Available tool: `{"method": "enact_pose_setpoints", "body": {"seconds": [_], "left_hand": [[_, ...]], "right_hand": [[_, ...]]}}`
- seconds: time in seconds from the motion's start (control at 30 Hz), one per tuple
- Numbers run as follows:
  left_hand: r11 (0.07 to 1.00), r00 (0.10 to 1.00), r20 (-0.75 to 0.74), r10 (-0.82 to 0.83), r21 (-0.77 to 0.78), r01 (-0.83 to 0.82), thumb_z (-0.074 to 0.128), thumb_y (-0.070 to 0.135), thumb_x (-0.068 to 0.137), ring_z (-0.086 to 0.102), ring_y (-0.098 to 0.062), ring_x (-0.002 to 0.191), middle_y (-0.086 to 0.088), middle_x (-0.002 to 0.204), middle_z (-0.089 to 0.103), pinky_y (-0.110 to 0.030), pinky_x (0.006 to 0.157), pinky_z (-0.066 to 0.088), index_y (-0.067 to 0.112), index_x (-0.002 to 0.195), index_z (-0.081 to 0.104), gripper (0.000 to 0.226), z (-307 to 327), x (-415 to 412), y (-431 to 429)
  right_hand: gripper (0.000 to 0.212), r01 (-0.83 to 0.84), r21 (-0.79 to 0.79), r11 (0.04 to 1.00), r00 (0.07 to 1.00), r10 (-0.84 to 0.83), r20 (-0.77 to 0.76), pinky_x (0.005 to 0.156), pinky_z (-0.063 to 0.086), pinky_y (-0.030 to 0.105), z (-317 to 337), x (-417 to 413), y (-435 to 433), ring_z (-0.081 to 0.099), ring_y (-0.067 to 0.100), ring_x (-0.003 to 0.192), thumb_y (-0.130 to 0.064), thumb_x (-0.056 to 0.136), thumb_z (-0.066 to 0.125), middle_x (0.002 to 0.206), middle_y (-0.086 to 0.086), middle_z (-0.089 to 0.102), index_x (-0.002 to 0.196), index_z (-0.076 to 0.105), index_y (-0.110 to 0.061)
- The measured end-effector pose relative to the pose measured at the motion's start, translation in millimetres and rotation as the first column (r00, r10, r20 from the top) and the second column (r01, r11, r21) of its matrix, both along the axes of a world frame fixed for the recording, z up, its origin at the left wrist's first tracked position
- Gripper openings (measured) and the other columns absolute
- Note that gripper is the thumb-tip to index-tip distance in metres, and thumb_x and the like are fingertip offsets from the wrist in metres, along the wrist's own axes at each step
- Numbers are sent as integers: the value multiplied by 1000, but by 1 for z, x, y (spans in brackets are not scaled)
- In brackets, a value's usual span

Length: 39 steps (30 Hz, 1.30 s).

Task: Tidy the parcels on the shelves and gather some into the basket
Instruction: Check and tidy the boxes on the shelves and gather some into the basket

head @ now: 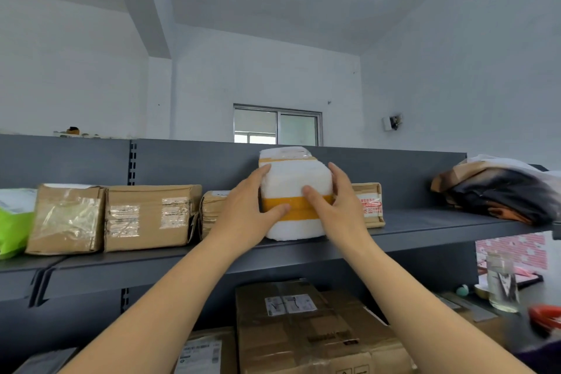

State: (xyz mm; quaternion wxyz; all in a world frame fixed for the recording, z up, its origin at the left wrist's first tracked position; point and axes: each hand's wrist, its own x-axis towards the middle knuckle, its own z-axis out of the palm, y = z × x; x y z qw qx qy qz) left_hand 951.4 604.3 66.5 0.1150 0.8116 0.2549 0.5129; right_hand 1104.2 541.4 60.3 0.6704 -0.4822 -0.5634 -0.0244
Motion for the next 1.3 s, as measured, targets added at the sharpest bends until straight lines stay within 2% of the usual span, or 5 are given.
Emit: {"method": "enact_pose_setpoints", "body": {"seconds": [0.3, 0.5, 0.67, 0.9, 1.3], "left_hand": [[823, 889, -59, 455, 409, -394, 48, 61, 85, 12, -17, 140, 8, 151, 22, -42, 111, 14, 32, 144, 31, 68, 4, 7, 6], [740, 833, -136, 536, 550, -386, 39, 57, 91, 29, -14, 137, 8, 145, 39, -41, 112, 17, 29, 144, 31, 60, 13, 26, 4], [780, 855, -147, 497, 507, -366, 44, 51, 93, 37, -18, 130, 1, 141, 42, -34, 106, 28, 23, 143, 35, 58, 13, 35, 7], [841, 885, -160, 437, 422, -340, 52, 43, 92, 33, -19, 132, -2, 142, 41, -30, 108, 26, 19, 142, 36, 58, 12, 37, 13], [841, 865, -193, 464, 403, -361, 51, 41, 93, 30, -21, 136, -2, 146, 38, -36, 110, 25, 19, 144, 34, 57, 13, 36, 7]], "right_hand": [[44, 230, -21, 973, 963, -225, 145, 97, 32, 22, -5, 33, 12, 42, 14, 125, -29, 97, 49, 135, -1, 47, 140, 43, -21], [67, 586, -184, 789, 791, -506, 345, 112, 26, 48, 7, 83, 22, 9, 31, 141, -44, 88, 59, 156, 3, 8, 146, 26, -35], [72, 529, -367, 765, 842, -418, 341, 105, 34, 46, 5, 96, 38, 20, 40, 135, -52, 80, 67, 154, 3, -1, 140, 31, -35], [73, 482, -56, 874, 868, -468, 164, 99, 39, 35, -12, 93, 24, 28, 31, 130, -35, 68, 81, 144, 3, 12, 125, 38, -23], [73, 439, 288, 851, 838, -504, 211, 98, 41, 25, -44, 83, -20, 24, 21, 137, -25, 64, 86, 147, -9, 6, 119, 38, -25]]}}
